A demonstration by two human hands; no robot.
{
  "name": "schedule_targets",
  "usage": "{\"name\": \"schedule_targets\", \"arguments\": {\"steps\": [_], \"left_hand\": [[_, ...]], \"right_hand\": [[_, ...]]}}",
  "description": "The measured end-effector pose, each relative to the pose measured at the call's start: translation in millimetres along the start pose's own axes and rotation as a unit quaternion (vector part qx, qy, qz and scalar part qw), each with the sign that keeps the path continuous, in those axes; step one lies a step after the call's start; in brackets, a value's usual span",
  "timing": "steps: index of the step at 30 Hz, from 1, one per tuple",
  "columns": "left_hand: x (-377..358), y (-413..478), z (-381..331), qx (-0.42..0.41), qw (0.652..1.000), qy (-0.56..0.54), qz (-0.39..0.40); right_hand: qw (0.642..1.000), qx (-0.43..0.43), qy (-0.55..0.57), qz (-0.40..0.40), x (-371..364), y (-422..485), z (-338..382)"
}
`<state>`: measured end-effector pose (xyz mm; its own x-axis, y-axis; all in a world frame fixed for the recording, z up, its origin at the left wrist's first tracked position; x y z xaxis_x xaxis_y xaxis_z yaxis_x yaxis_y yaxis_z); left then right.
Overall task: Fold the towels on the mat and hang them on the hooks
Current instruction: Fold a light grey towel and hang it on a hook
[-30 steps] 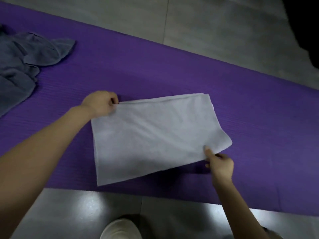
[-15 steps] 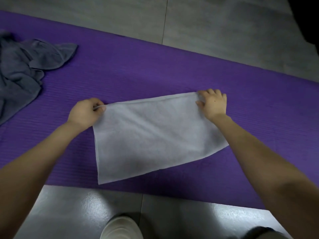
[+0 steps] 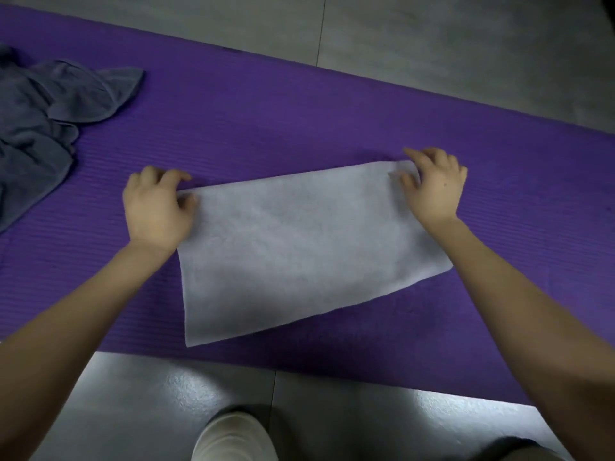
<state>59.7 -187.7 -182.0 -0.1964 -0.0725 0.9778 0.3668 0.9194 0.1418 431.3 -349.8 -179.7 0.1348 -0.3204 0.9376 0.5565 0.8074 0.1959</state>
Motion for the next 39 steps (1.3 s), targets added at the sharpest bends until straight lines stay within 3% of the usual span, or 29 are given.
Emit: {"name": "schedule_targets", "arguments": {"steps": [2, 4, 6, 8, 12, 15, 18, 21, 23, 26, 31, 39], "left_hand": [[13.3, -23.7, -12.1, -0.070, 0.996, -0.037, -0.039], [19.2, -56.1, -23.8, -0.151, 0.983, -0.102, 0.019], [14.5, -93.4, -33.7, -0.249, 0.954, -0.131, 0.105], [4.5, -123.4, -36.7, -0.316, 0.931, -0.091, 0.158], [-0.8, -141.2, -25.4, -0.326, 0.926, 0.029, 0.187], [4.6, -138.4, -20.1, -0.363, 0.916, 0.022, 0.169], [14.4, -132.0, -12.6, -0.357, 0.911, -0.025, 0.205], [36.7, -117.9, -0.3, -0.217, 0.916, -0.142, 0.307], [52.1, -106.2, 7.6, -0.125, 0.886, -0.238, 0.377], [66.3, -81.4, 8.9, -0.083, 0.886, -0.288, 0.355], [54.3, -27.4, -10.1, -0.062, 0.932, -0.248, 0.255], [6.5, 25.0, -20.7, -0.090, 0.963, -0.059, 0.248]], "right_hand": [[0.991, 0.089, 0.099, -0.025, 15.9, -32.8, 3.0], [0.968, 0.178, 0.169, 0.045, 25.9, -73.5, 1.8], [0.947, 0.245, 0.157, 0.136, 26.1, -111.5, -11.4], [0.931, 0.286, 0.096, 0.206, 20.9, -134.6, -31.4], [0.918, 0.316, 0.068, 0.229, 15.4, -137.6, -50.3], [0.925, 0.321, 0.048, 0.195, 18.1, -133.3, -47.6], [0.937, 0.279, 0.067, 0.198, 30.9, -139.8, -39.3], [0.935, 0.166, 0.112, 0.293, 52.8, -154.4, -27.5], [0.906, 0.073, 0.157, 0.386, 74.1, -157.2, -21.9], [0.869, 0.003, 0.254, 0.424, 94.4, -137.4, -13.6], [0.899, -0.056, 0.296, 0.318, 76.4, -77.7, -10.3], [0.878, -0.119, 0.321, 0.335, 31.0, -25.0, -20.4]]}}
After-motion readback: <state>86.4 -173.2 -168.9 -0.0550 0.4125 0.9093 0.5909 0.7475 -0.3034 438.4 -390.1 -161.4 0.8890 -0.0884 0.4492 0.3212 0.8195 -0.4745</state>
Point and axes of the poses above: each hand's wrist, its own y-axis towards the middle knuckle, its own x-axis out of the back of the hand, z = x × y, the point moved 1 cm from there along y, towards the middle knuckle, and after that the axes turned 7 degrees about y, right-handed, at the moved point
